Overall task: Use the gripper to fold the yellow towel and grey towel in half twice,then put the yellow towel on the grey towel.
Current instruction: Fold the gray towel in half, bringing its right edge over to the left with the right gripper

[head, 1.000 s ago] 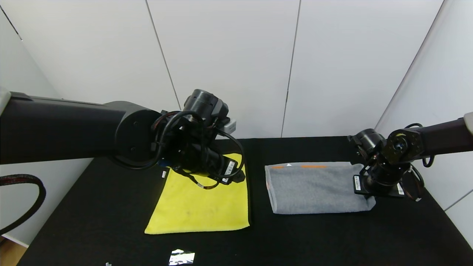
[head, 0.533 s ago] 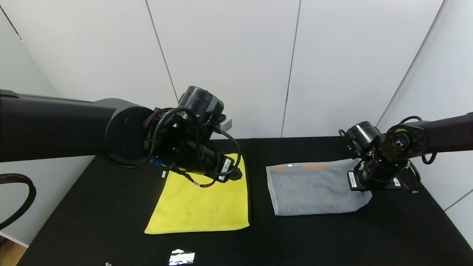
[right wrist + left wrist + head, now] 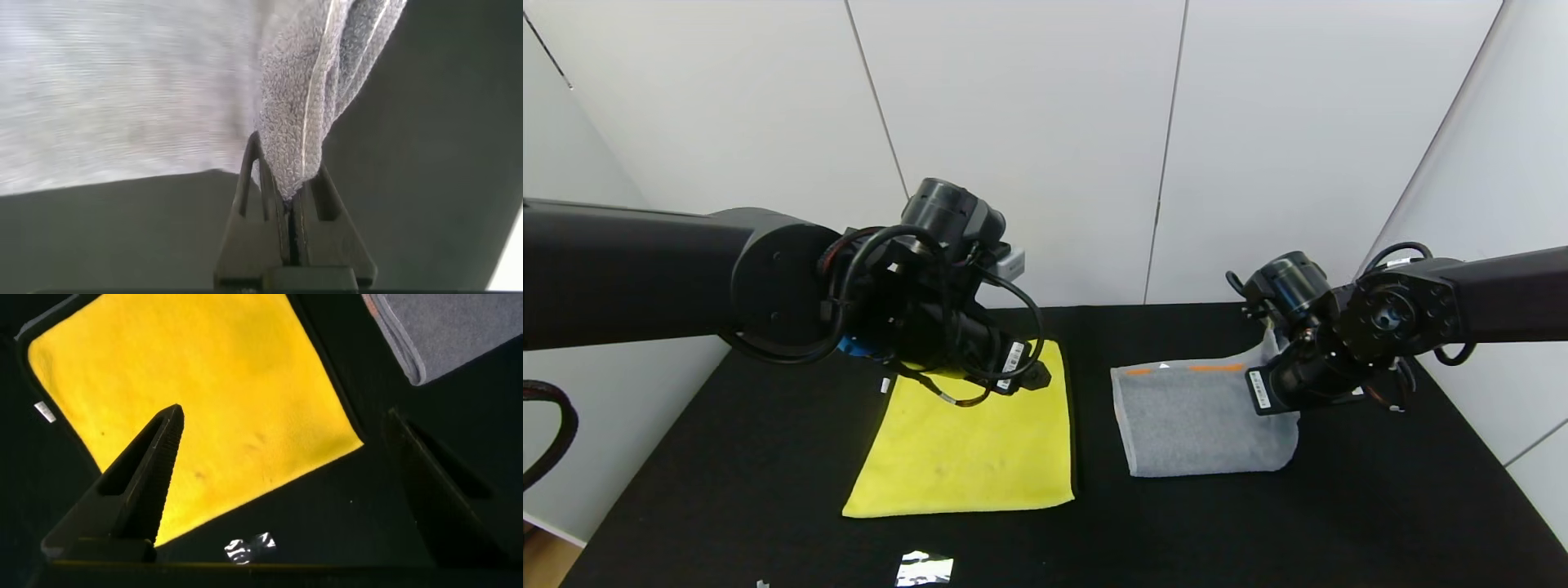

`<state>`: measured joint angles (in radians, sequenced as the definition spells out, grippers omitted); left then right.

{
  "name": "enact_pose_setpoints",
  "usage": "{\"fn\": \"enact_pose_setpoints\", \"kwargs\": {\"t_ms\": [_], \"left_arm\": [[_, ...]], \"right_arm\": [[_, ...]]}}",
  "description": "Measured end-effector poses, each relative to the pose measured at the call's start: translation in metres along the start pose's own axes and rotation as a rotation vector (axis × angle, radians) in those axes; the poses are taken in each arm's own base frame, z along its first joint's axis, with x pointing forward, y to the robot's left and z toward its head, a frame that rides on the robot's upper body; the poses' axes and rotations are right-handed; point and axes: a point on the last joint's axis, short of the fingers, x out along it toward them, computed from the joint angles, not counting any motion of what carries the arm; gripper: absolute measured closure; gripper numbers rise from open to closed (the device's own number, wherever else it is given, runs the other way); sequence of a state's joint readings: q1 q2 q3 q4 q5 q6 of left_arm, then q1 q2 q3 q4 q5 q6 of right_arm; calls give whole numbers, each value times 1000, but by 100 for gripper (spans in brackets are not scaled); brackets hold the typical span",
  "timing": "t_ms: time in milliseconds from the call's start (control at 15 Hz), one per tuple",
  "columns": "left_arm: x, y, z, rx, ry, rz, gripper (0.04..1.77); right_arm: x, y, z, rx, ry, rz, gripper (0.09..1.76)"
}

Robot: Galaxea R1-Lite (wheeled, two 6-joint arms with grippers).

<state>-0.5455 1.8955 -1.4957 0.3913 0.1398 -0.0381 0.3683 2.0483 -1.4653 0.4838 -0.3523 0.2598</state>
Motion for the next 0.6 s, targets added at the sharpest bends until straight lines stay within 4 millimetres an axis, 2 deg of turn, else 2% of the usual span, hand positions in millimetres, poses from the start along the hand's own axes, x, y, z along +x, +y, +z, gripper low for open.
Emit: {"fn": "enact_pose_setpoints", "kwargs": {"t_ms": [267, 600], "left_arm": [[-2, 3, 1, -6, -8, 5, 9], [-3, 6, 2, -14, -11, 12, 9]], "right_arm": [[-9, 23, -2, -52, -42, 52, 170], [-11, 61, -10, -116, -79, 118, 170]]}}
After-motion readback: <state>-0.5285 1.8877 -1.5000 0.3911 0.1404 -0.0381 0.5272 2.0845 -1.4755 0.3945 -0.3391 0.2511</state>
